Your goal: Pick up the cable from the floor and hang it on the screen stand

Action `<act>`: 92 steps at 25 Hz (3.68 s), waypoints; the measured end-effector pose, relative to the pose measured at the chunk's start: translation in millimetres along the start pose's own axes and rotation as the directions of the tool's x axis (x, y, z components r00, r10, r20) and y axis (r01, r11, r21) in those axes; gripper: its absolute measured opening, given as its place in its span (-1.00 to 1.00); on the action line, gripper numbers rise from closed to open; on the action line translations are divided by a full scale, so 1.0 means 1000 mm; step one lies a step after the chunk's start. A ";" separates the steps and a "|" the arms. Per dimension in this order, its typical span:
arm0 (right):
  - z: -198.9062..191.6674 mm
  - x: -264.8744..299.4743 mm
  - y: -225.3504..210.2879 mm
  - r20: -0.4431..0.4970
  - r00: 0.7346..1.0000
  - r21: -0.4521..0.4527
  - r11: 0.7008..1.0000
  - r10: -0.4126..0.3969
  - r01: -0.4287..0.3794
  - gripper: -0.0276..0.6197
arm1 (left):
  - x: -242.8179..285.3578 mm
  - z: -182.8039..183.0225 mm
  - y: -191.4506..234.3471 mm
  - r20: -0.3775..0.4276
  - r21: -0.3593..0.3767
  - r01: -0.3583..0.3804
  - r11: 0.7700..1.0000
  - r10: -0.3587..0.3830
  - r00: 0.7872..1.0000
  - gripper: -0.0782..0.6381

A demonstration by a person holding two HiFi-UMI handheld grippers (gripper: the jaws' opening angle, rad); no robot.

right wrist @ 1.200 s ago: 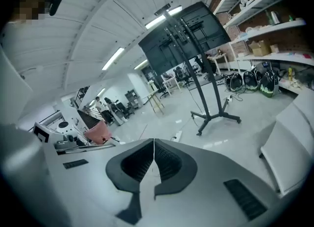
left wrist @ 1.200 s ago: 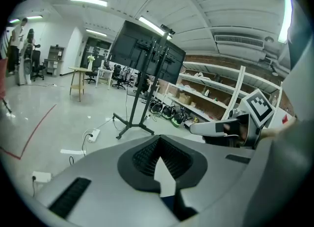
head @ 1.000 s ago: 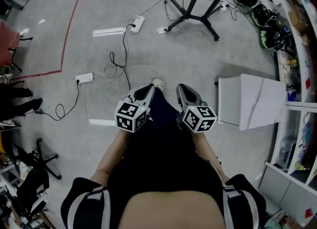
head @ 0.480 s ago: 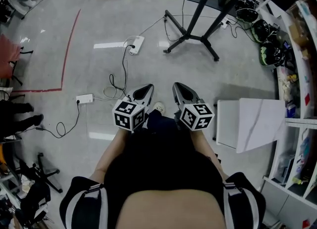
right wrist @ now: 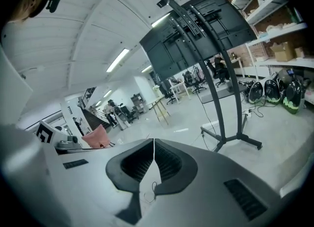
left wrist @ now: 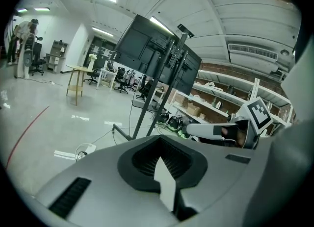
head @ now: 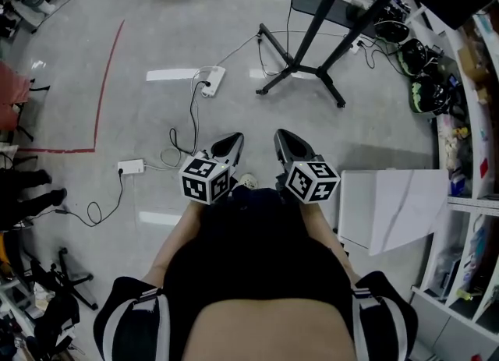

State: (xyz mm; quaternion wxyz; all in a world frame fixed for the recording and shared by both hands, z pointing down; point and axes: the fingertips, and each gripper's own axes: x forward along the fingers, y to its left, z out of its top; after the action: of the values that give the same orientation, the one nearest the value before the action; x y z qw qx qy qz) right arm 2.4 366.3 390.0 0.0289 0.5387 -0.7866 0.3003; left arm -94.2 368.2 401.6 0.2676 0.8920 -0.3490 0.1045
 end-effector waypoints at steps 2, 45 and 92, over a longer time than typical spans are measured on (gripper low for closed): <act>0.000 0.003 -0.003 -0.004 1.000 0.011 1.000 -0.003 0.003 -0.84 | 0.005 0.001 -0.001 -0.002 0.000 0.007 1.000 -0.007 1.000 -0.78; 0.022 0.066 -0.055 -0.083 0.996 0.043 0.999 -0.022 0.026 -0.84 | 0.097 0.047 0.031 -0.061 -0.048 0.015 0.999 -0.018 0.998 -0.78; 0.213 0.375 -0.131 -0.134 0.989 -0.041 0.997 -0.070 0.065 -0.84 | 0.290 0.233 0.259 -0.150 -0.009 0.137 0.991 -0.137 0.979 -0.78</act>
State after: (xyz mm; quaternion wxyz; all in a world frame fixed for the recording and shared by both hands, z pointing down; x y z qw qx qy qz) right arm 18.0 -83.0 411.9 0.1023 0.5430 -0.7695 0.3203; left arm -57.1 -83.2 420.4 0.2989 0.9037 -0.2656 0.1528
